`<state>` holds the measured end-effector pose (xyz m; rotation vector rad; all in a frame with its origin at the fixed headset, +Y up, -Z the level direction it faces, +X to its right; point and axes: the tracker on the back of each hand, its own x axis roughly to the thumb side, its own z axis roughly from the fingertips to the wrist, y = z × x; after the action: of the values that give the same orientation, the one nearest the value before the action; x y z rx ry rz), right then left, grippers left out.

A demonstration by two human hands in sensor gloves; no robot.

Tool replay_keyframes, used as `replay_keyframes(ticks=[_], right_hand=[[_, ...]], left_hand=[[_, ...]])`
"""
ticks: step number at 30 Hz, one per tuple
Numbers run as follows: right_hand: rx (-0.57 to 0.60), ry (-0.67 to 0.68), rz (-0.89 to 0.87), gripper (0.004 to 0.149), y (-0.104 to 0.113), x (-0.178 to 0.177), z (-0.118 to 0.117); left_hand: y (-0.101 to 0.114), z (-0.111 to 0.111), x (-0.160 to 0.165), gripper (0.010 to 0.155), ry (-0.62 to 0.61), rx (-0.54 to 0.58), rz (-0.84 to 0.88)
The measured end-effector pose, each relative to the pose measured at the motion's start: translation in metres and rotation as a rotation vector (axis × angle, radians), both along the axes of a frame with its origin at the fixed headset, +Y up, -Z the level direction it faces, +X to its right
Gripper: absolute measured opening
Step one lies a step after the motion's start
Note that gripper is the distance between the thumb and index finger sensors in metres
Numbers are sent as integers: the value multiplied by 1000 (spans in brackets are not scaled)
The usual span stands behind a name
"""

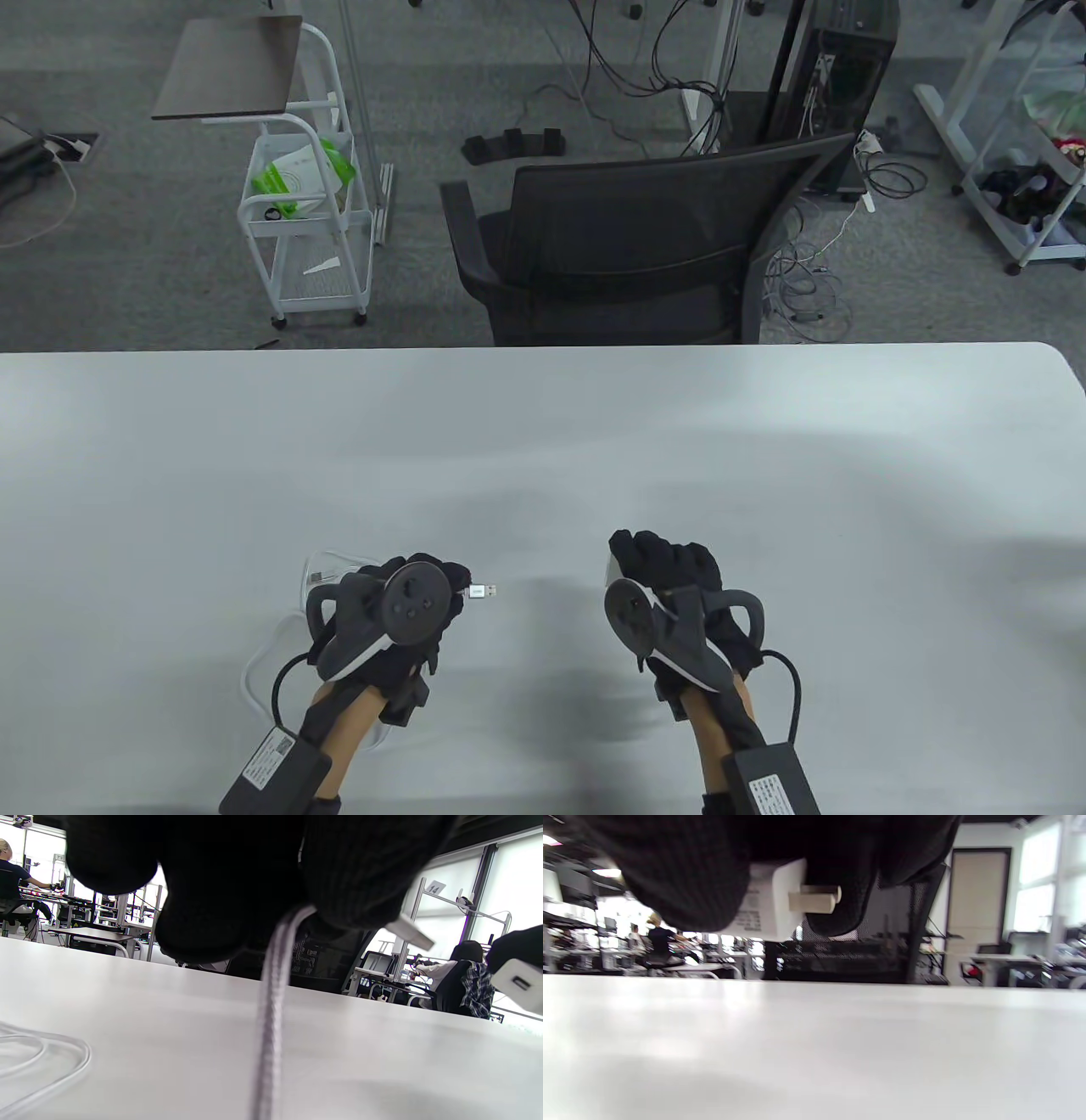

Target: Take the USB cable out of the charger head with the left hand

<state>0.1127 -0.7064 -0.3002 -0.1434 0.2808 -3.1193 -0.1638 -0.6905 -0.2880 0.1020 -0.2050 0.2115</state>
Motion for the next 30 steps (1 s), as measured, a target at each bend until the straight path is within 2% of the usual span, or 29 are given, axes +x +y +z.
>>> replay_keyframes(ticks=[7,12,13,23,30], right_hand=[[-211,-236,-2,69,-38,38,-24],[-315,-276,23,67,-56,46,-27],[-289,-279,25,67,-56,46,-28],[-311,-250,70,70,-55,43,-26],[-221,-209,-84,68,-28,49,-19]], left_hand=[[-4,1,9,42,-36,-19,-31],[-5,2,11,42,-38,-18,-46],[-5,2,11,42,-38,-21,-47],[-4,3,10,43,-27,-18,-54],[0,6,17,42,-77,-10,-31]])
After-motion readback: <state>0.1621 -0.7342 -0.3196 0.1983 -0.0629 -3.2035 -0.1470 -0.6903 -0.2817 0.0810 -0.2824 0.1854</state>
